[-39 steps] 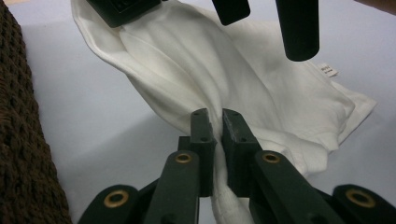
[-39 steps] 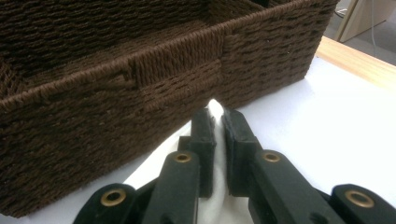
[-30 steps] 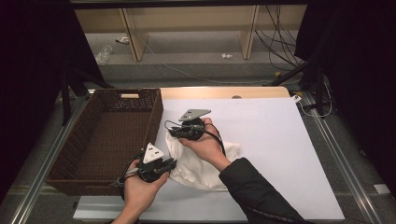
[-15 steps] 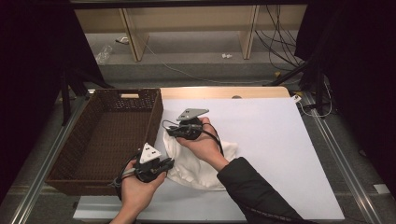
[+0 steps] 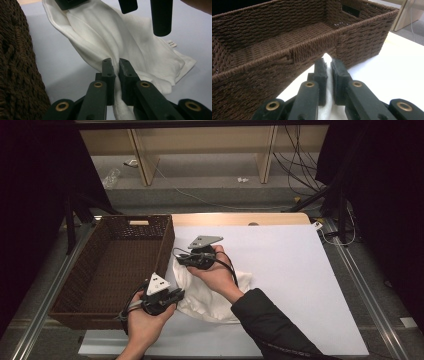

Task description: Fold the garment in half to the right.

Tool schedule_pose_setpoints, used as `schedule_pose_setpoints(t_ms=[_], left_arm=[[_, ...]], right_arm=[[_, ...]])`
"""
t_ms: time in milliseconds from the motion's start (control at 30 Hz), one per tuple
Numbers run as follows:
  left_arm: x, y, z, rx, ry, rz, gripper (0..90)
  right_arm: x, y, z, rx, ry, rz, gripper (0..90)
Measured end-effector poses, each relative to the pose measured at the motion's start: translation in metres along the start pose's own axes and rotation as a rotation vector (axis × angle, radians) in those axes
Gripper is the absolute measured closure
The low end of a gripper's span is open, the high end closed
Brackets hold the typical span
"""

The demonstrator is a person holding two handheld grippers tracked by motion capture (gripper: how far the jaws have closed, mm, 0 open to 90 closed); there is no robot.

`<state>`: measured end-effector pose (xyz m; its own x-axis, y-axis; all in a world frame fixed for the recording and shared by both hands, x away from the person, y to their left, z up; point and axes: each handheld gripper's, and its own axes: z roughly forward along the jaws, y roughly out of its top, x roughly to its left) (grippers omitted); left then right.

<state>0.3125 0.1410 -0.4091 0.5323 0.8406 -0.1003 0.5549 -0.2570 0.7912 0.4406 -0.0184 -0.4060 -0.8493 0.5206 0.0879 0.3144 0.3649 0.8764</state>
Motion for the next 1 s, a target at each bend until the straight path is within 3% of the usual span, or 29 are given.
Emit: schedule_pose_setpoints(t_ms=[1000], left_arm=[[0.0037,-0.0011,-0.0086,-0.018,0.02,-0.007,83.4]], right_arm=[[0.005,0.0055,0.0084,-0.008,0.019,-0.001,84.0]])
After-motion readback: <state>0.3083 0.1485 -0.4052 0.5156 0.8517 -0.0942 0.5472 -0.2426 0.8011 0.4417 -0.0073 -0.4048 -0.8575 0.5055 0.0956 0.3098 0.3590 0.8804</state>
